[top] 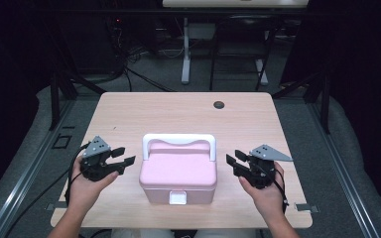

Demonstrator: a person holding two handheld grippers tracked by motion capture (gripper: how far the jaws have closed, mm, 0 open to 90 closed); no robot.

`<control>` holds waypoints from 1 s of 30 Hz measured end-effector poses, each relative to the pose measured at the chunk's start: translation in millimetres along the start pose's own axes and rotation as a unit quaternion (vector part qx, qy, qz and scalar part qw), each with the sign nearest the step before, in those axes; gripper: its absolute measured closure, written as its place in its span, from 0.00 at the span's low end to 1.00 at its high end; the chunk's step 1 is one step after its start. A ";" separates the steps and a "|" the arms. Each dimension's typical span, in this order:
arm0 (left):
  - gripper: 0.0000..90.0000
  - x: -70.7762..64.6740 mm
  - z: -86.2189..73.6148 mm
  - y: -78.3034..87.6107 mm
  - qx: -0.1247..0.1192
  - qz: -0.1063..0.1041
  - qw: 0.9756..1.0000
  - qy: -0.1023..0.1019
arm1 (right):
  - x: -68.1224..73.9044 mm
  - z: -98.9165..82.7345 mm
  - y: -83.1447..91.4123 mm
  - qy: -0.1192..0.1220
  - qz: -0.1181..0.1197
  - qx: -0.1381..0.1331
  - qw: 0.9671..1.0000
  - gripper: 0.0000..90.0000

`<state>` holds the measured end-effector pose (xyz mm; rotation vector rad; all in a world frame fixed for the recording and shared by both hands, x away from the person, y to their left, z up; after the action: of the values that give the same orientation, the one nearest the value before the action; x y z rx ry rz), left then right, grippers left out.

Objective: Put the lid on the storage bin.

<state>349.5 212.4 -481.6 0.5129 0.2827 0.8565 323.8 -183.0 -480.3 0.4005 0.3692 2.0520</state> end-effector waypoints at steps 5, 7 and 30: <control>0.53 13.0 -4.7 -9.9 0.003 0.008 1.000 0.012 | -9.1 2.0 -9.4 0.000 -0.014 -0.001 1.000 0.65; 0.53 15.9 -10.4 -12.9 0.007 0.008 1.000 0.011 | -12.7 -0.6 -12.5 -0.002 -0.020 0.002 1.000 0.65; 0.52 45.8 -61.7 -27.3 0.043 0.043 0.998 0.034 | -52.9 -53.0 -36.3 0.002 -0.067 0.041 0.997 0.60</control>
<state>369.1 252.6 -549.8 0.5789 0.3633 0.9503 354.1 -216.8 -549.9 0.4102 0.4727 1.9127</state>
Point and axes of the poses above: each handheld gripper's, and its own axes: y roughly backward along the jaws, z roughly out of its top, x roughly to its left, the point moved 4 cm from there along -y, roughly forward along the jaws
